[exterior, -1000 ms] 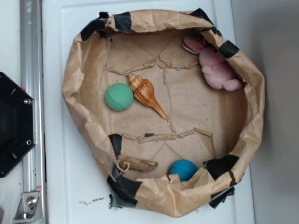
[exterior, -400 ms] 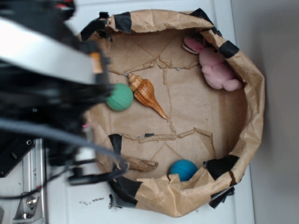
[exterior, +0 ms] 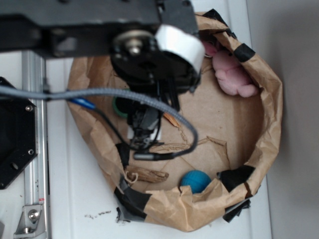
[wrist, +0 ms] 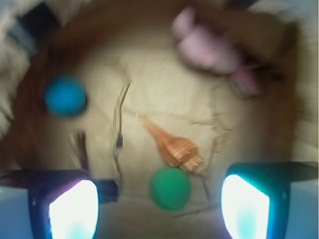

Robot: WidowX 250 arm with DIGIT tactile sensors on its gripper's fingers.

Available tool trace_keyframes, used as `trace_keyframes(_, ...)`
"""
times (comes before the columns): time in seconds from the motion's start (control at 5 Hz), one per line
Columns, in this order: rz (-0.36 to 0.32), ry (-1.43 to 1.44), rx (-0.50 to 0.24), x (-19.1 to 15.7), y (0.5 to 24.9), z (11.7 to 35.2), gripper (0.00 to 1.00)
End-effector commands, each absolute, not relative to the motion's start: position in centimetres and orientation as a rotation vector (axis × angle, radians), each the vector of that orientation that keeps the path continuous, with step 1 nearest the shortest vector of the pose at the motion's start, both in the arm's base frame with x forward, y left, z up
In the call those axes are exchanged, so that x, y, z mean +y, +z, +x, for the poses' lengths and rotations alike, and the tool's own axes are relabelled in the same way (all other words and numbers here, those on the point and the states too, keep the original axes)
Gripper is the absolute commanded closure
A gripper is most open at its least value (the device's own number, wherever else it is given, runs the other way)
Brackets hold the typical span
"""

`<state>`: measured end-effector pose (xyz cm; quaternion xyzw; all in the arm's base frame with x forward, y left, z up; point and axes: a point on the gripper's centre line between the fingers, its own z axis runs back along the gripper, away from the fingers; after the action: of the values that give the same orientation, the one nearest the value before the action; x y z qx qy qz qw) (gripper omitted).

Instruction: Grab the shell.

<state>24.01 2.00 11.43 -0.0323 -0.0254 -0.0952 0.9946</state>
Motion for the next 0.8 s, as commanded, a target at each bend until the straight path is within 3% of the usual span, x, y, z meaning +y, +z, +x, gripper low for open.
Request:
trace_keyframes(0.0, 0.061, -0.289, 0.105, 1.6, 3.4, 25.5, 0.0)
trace_keyframes(0.2, 0.086, -0.414, 0.204, 1.9, 1.8, 25.1, 0.0)
trace_keyframes(0.4, 0.195, -0.389, 0.222, 1.3, 0.8, 25.1, 1.0)
trace_keyframes(0.6, 0.176, -0.333, 0.207, 1.8, 1.5, 25.3, 1.0)
